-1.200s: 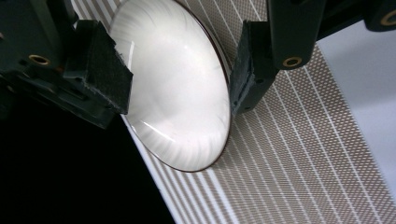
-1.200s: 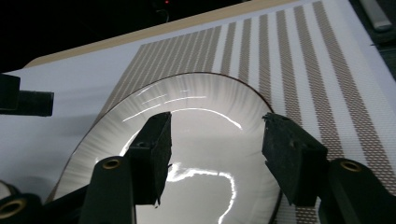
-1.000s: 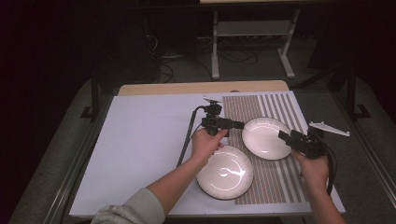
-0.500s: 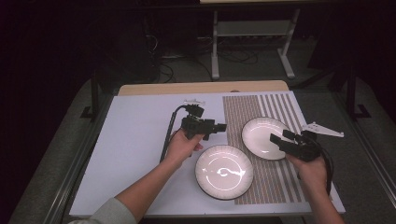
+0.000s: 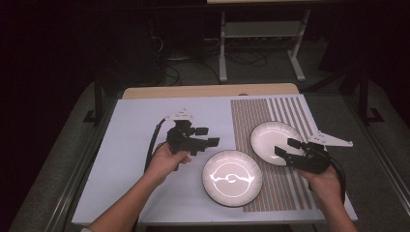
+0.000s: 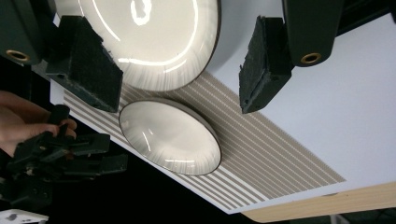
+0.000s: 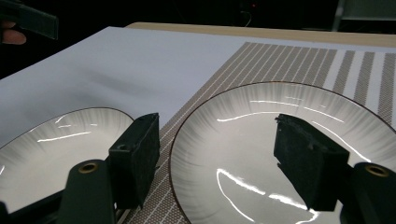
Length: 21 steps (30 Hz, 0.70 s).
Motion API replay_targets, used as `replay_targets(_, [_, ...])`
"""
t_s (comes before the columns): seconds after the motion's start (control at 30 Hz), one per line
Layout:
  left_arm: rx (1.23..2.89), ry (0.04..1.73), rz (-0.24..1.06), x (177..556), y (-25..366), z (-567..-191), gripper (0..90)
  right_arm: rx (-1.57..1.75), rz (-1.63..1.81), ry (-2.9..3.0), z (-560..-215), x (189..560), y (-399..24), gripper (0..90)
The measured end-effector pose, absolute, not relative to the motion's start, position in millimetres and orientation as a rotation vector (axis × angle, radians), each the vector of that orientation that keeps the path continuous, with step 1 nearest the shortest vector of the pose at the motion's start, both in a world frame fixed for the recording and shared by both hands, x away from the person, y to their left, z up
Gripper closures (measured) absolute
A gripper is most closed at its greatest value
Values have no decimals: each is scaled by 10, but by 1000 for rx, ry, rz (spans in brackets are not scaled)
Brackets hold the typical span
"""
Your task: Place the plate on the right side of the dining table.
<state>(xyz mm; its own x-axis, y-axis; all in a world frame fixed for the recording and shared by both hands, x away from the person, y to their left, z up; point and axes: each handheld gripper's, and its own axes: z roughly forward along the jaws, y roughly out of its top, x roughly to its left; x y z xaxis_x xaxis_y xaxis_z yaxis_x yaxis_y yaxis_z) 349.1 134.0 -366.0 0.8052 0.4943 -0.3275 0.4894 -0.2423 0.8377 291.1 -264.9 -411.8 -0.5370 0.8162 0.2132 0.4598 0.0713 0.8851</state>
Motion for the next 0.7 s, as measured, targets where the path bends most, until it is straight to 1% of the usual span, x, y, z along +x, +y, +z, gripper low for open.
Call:
replay_targets(0.27, [1892, 700, 81, 3334, 1758, -3714, 287, 1106, 1435, 2080, -4137, 2841, -2577, 267])
replay_targets(0.47, [1877, 672, 150, 3203, 2109, -3716, 286, 1050, 1451, 2118, -4133, 2797, -2541, 244])
replay_targets(0.7, [1873, 662, 178, 3092, 2348, -3721, 280, 1011, 1469, 2138, -4122, 2767, -2520, 236])
